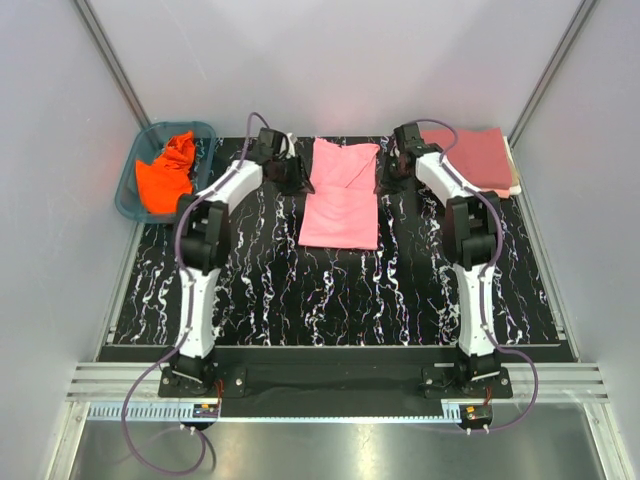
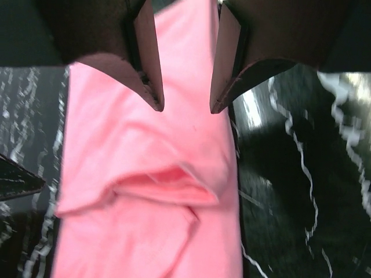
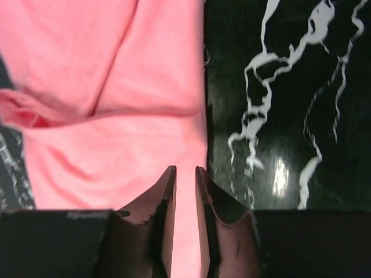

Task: Fold and stack the t-shirts
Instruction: Fold the tshirt

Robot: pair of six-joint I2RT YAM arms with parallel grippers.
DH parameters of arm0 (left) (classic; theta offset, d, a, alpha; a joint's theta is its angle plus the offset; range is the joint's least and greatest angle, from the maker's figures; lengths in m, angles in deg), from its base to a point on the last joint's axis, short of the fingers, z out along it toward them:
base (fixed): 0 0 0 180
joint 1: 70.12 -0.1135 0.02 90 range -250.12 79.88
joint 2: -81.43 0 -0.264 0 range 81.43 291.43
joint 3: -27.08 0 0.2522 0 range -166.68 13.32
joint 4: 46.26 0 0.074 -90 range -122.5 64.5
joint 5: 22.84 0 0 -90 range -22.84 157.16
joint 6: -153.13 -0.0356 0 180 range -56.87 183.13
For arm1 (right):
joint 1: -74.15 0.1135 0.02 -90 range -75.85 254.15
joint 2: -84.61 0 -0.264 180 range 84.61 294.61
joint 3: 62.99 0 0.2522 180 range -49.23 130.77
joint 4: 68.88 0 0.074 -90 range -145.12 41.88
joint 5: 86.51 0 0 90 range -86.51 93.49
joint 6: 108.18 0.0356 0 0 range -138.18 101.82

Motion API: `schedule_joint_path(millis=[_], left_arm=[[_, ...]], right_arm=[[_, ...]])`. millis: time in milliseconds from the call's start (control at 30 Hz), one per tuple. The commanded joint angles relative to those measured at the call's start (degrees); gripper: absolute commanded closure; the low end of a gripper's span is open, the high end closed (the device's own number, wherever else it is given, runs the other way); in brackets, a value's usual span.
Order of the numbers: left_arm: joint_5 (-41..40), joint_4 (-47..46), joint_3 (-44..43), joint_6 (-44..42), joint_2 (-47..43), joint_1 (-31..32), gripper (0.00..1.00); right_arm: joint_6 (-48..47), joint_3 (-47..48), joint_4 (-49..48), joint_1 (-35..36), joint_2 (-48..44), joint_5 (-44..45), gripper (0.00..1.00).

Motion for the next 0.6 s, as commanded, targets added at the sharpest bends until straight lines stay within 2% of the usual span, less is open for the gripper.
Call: schedule_joint_path(millis=[0, 33, 133, 300, 567], left_arm=[[-0.2, -0.36, 5.17, -0.08, -13.4, -0.43, 0.58], [0.41, -0.36, 6.85, 0.45, -14.63, -0.26, 0.58], [2.0, -1.85, 13.8, 0.46, -17.89, 1.85, 0.6], [0.51, -5.01, 24.16, 1.07, -20.26, 5.1, 0.63], [-5.65, -5.72, 34.02, 2.91, -20.7, 6.33, 0.66]], right_arm=[[1.79, -2.94, 0.82, -0.23, -12.73, -1.93, 0.76], [2.57, -6.35, 0.65, -0.23, -13.98, -3.42, 0.81], [3.9, -13.99, -0.23, 0.21, -18.47, -6.24, 0.85], [5.92, -27.71, -5.5, 1.7, -24.97, -9.93, 0.86], [4.96, -39.25, -10.86, 2.85, -24.81, -9.41, 0.87]])
